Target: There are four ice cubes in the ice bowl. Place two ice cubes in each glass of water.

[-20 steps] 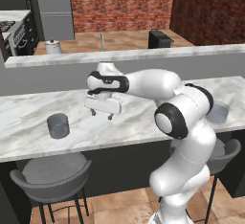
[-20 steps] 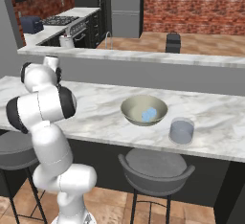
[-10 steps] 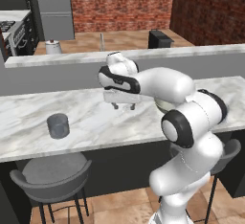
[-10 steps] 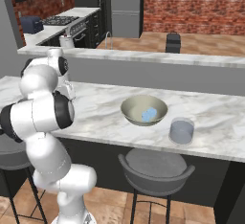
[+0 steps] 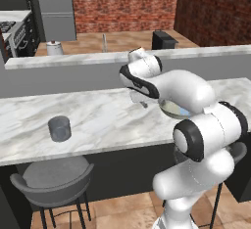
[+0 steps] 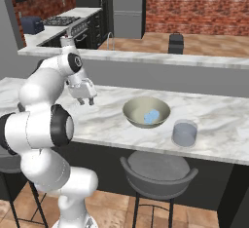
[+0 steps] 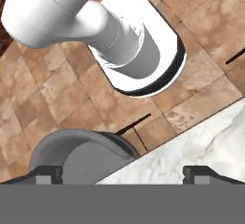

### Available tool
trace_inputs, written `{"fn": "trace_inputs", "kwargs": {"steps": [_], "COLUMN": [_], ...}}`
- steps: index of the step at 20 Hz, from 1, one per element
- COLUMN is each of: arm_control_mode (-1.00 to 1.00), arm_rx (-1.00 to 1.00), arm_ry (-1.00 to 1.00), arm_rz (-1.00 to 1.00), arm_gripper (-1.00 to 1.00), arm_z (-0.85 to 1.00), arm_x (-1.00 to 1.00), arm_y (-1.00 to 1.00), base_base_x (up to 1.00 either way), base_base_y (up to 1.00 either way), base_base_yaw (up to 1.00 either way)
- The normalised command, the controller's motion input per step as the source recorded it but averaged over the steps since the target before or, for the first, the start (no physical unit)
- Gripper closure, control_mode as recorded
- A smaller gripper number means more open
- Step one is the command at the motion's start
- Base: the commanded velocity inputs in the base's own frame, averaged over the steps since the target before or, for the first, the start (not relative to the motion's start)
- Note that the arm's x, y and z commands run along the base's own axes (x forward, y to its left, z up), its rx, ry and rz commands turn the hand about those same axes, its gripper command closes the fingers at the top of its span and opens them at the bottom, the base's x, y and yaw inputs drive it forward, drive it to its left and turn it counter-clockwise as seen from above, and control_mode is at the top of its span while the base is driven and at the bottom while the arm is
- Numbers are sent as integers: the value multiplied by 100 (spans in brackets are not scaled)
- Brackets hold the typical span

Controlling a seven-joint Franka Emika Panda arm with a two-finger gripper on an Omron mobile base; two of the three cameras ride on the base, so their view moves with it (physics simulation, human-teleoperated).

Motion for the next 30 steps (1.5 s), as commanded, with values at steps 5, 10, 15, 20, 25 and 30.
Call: {"fn": "trace_inputs", "kwargs": {"steps": [5, 10, 15, 20, 25, 30], "arm_control_mode": [-100, -100, -100, -100, -100, -100], "arm_rx": [-1, 8, 21, 25, 17, 2], "arm_ry": [0, 0, -1, 0, 0, 0], "arm_rz": [16, 18, 6, -4, 0, 0], "arm_gripper": [-100, -100, -100, -100, -100, -100], "arm_z": [19, 27, 7, 0, 0, -7], "arm_x": [-58, -35, -8, 4, 24, 34], "arm_y": [-100, -99, -89, -68, -36, 2], "base_base_x": [0, 0, 0, 0, 0, 0], "base_base_y": [0, 0, 0, 0, 0, 0], "base_base_yaw": [0, 0, 0, 0, 0, 0]}}
